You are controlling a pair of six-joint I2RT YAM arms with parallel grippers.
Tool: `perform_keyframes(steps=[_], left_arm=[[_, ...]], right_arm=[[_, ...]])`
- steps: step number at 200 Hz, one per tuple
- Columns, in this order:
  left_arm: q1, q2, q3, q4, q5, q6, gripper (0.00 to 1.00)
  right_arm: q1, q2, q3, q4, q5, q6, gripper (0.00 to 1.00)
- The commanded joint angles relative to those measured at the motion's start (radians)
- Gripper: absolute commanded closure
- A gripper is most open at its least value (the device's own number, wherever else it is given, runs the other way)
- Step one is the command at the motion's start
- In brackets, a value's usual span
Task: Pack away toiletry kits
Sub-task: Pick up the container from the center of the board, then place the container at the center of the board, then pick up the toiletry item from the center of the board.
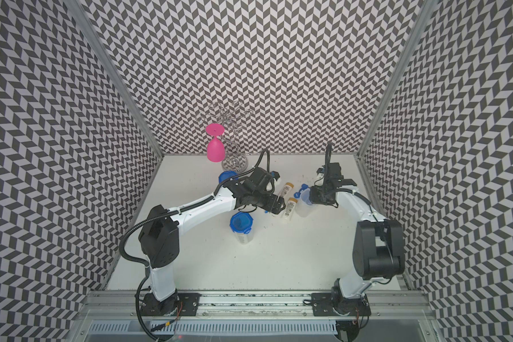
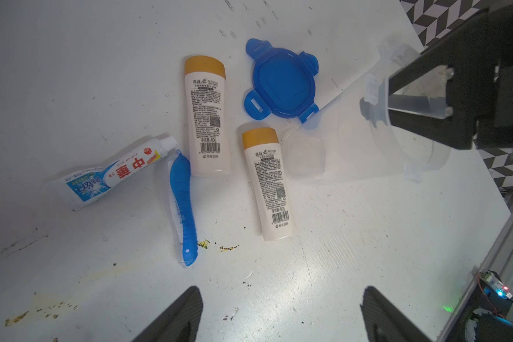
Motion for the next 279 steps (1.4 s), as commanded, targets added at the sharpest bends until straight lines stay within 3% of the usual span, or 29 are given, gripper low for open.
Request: perform_keyframes(steps=[1,51,76,131,166,209,279], left_arm=[[-0.007,0.018,0.016,0.026,-0.027,0.015,0.18],[-0.007,0.048,0.047,0.01,-0.032,0.033,0.19],[-0.007,0.088,0.098,-0.027,-0.035,0.051,0.19],[-0.008,0.194,0.166,-0.049,-0.038,0.045,0.19],[-0.007,0.257,0.192,-0.019,-0.026,0.023,0.2],[-0.04,0.357,0.283,-0.022,-0.008,0.028,0.2],[-0.069,0.482,0.332,-0.046,-0.164,0.086,0.27]], right_arm=[[0.015,-0.012,0.038,0.005,0.051,-0.031,0.74],[0.03,-0.096,-0.022,-0.029,0.098,-0.037,0.95],[0.036,-0.15,-0.057,-0.062,0.1,-0.037,0.99],[0.076,-0.313,-0.075,-0.161,0.13,-0.004,1.0],[0.093,-0.327,-0.085,-0.213,0.074,0.058,1.0],[0.167,-0.395,-0.088,-0.284,0.116,0.151,1.0],[0.24,-0.488,-0.2,-0.315,0.136,0.251,1.0]])
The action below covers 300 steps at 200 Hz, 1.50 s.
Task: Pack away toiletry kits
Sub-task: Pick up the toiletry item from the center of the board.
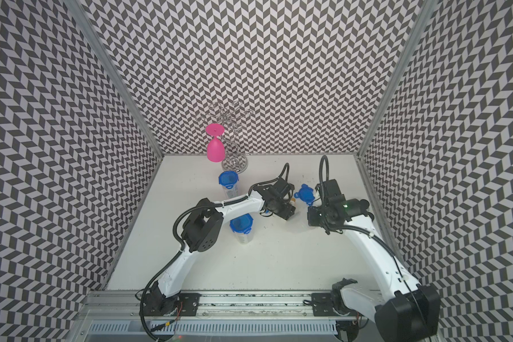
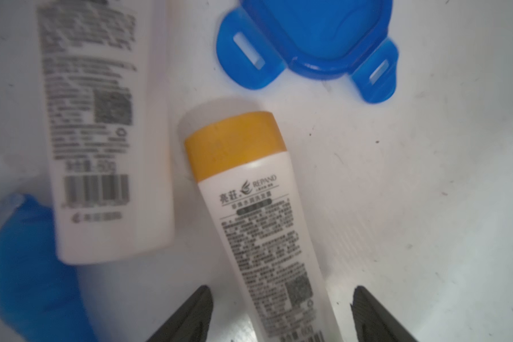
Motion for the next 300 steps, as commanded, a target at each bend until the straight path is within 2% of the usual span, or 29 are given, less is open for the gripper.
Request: perform_keyframes(steps=[1,18,33,49,80,96,109,164,184,211,248,262,300], left_arm=[[-0.018,0.042,0.027,-0.025,-0.087,0.035,0.27],[-0.02,0.044,0.015,-0.032,-0.139,0.045,0.31],[-0.018,0.045,0.006,-0.037,-0.175,0.047,0.39],[-0.01,0.044,-0.003,-0.04,-0.189,0.053,0.52],[0.014,0.023,-0.023,-0.022,-0.146,0.05,0.77],[0.031,0.003,-0.034,-0.014,-0.111,0.037,0.93],[0.049,-0.03,-0.059,0.007,-0.077,0.025,0.99],[0.111,-0.186,-0.14,0.065,0.0,0.002,1.0],[0.116,-0.237,-0.174,0.087,0.027,-0.014,1.0],[0.119,-0.295,-0.202,0.121,0.059,-0.028,1.0],[0.118,-0.392,-0.262,0.164,0.07,-0.005,1.0],[0.118,-0.465,-0.339,0.217,0.064,0.013,1.0],[0.104,-0.698,-0.621,0.414,0.055,0.086,1.0]], right_arm=[[0.02,-0.018,-0.04,0.014,0.005,0.056,0.99],[0.045,-0.003,-0.05,0.02,0.032,0.063,0.99],[0.07,0.009,-0.047,0.017,0.057,0.074,0.99],[0.102,0.022,-0.037,0.02,0.088,0.084,0.99],[0.134,0.061,-0.021,0.039,0.109,0.088,0.98],[0.147,0.08,-0.024,0.053,0.124,0.082,0.98],[0.157,0.097,-0.025,0.063,0.133,0.081,0.97],[0.228,0.157,-0.024,0.093,0.149,0.082,0.91],[0.235,0.163,-0.02,0.094,0.151,0.077,0.85],[0.246,0.158,0.016,0.082,0.172,0.072,0.7],[0.256,0.136,0.064,0.074,0.17,0.071,0.62],[0.262,0.118,0.08,0.08,0.162,0.069,0.57],[0.266,0.07,0.117,0.091,0.119,0.065,0.54]])
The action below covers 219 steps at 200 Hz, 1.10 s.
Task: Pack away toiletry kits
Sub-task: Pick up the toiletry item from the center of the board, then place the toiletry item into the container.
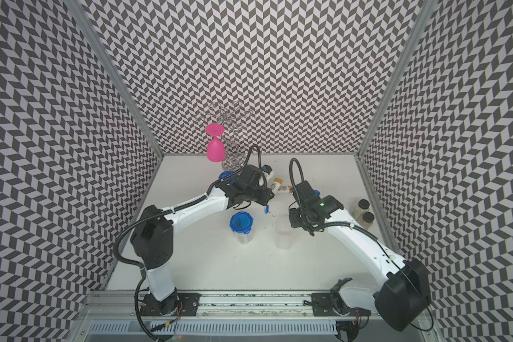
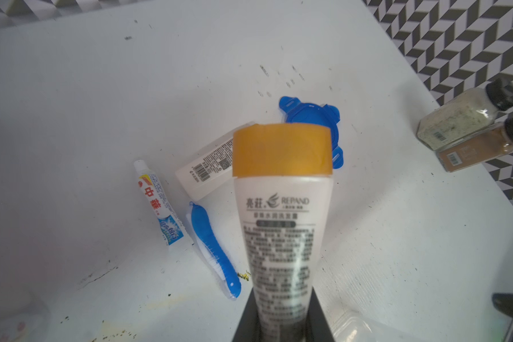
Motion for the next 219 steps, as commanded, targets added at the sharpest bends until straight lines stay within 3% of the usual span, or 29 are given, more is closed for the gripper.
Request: perform_keyframes(steps=[1,22,67,101,136,146,163,184,190,198,207,219], left_arm=[[-0.021,-0.139,-0.128,0.175,0.003,0.065,1.0],[-0.062,-0.246,-0.251,0.259,-0.016,0.123,1.0],[-0.162,-0.392,-0.412,0.421,-0.031,0.174,1.0],[-0.237,-0.447,-0.458,0.441,-0.085,0.211,1.0],[-0.287,-0.482,-0.482,0.448,-0.133,0.225,1.0],[-0.294,-0.487,-0.485,0.453,-0.146,0.217,1.0],[-0.304,-0.485,-0.49,0.462,-0.161,0.204,1.0],[-0.302,-0.467,-0.495,0.467,-0.169,0.183,1.0],[-0.301,-0.461,-0.492,0.465,-0.167,0.176,0.94],[-0.292,-0.456,-0.483,0.451,-0.134,0.164,0.74],[-0.258,-0.453,-0.467,0.424,-0.043,0.146,0.48],[-0.173,-0.462,-0.452,0.401,0.099,0.088,0.29]], right_arm=[[0.007,-0.053,0.041,0.036,-0.026,0.0,0.53],[0.007,-0.115,0.051,0.08,-0.1,-0.001,0.48],[0.007,-0.342,-0.087,0.4,-0.347,0.075,0.29],[0.004,-0.278,-0.066,0.41,-0.468,0.082,0.26],[0.004,-0.209,-0.026,0.378,-0.457,0.09,0.27],[0.003,-0.197,-0.021,0.386,-0.473,0.098,0.33],[0.004,-0.196,-0.015,0.401,-0.481,0.103,0.64],[0.003,-0.208,-0.008,0.385,-0.452,0.093,0.85],[0.003,-0.213,-0.006,0.377,-0.44,0.088,0.9],[0.004,-0.218,-0.002,0.361,-0.426,0.081,0.95],[0.004,-0.221,0.008,0.335,-0.398,0.069,1.0],[0.004,-0.227,0.024,0.29,-0.333,0.043,1.0]])
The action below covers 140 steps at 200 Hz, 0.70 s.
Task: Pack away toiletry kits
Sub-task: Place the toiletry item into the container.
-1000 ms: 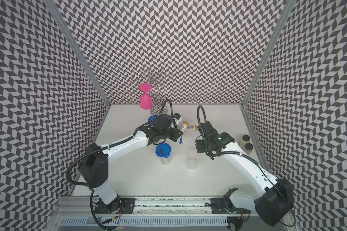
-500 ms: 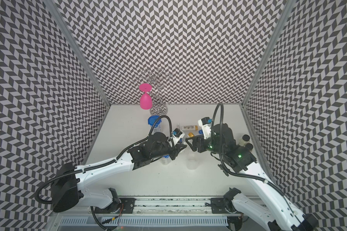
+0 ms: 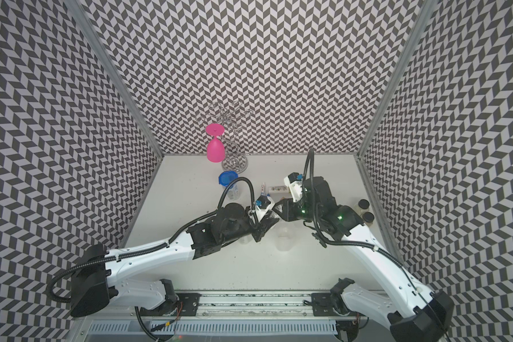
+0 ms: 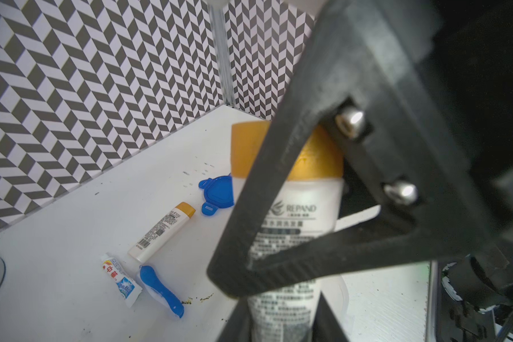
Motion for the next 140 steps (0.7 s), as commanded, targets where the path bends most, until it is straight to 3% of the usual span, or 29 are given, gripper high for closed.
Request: perform_keyframes(steps=[1,14,32,67,93,140], left_arm=[[0.114,-0.006,0.034,-0.027,0.21,-0.095,0.28],[0.212,-0.019,0.048,-0.025,0.336,-0.161,0.17],[0.301,0.011,0.131,-0.05,0.445,-0.229,0.15],[0.321,0.233,0.421,-0.283,0.355,-0.217,0.14],[0.371,0.44,0.623,-0.359,0.43,-0.208,0.12],[0.38,0.846,1.096,-0.634,0.251,-0.053,0.13]], right_arm=[[0.003,-0.036,0.054,-0.034,0.113,-0.057,1.0],[0.007,-0.03,0.072,-0.101,0.204,-0.093,1.0],[0.021,-0.01,0.075,-0.164,0.318,-0.141,1.0],[0.05,0.018,0.044,-0.13,0.377,-0.173,1.0],[0.094,0.046,0.031,-0.11,0.44,-0.206,1.0],[0.146,0.106,-0.012,-0.088,0.497,-0.218,1.0]])
